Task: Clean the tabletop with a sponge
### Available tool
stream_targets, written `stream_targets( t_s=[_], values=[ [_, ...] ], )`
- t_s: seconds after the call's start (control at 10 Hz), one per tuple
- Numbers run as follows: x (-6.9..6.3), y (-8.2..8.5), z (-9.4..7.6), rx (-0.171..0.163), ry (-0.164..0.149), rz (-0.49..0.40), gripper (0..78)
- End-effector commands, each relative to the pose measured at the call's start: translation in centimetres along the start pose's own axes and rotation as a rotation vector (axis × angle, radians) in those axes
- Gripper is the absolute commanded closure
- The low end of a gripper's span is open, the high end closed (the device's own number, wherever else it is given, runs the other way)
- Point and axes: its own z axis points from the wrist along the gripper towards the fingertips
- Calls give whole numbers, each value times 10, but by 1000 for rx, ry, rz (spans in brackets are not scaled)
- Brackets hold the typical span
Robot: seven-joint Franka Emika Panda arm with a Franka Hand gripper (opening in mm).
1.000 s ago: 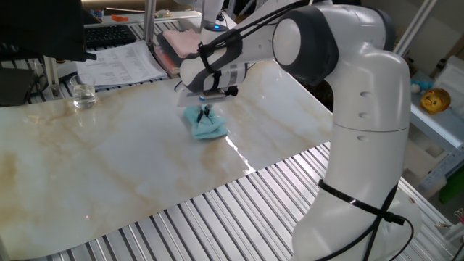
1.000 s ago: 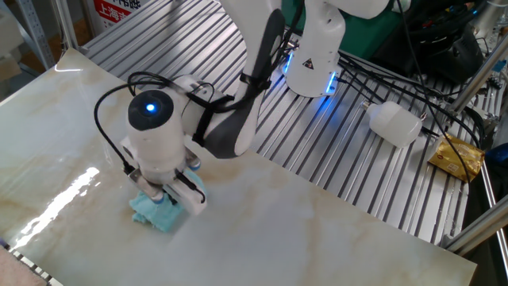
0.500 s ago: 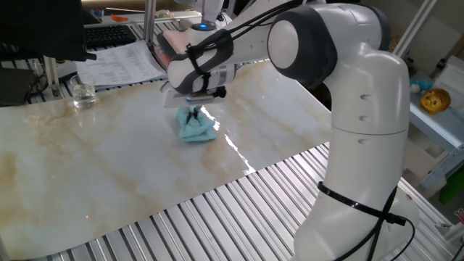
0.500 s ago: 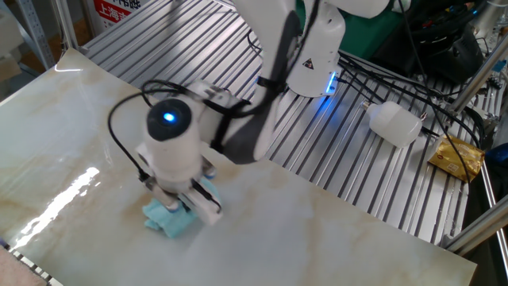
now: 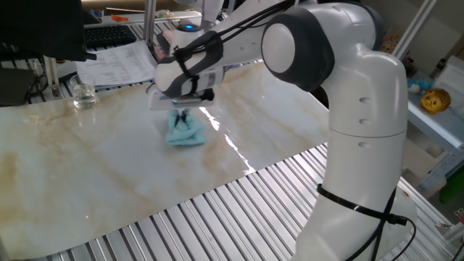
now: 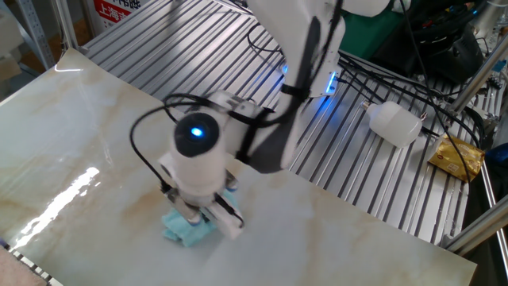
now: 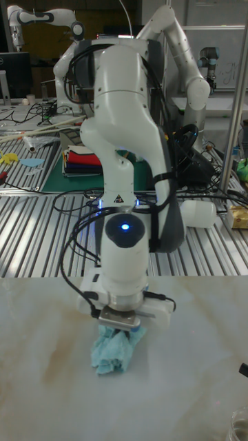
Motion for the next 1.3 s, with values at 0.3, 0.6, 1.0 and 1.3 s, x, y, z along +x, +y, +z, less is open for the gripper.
stream_targets(
  t_s=[0.3,0.6,1.0,1.3],
  values=[
    [11,29,-6,3,-3,-23,763],
    [11,29,-6,18,-1,-23,763],
    [11,29,-6,29,5,-12,763],
    [-1,32,-2,26,-4,-18,763]
  ],
)
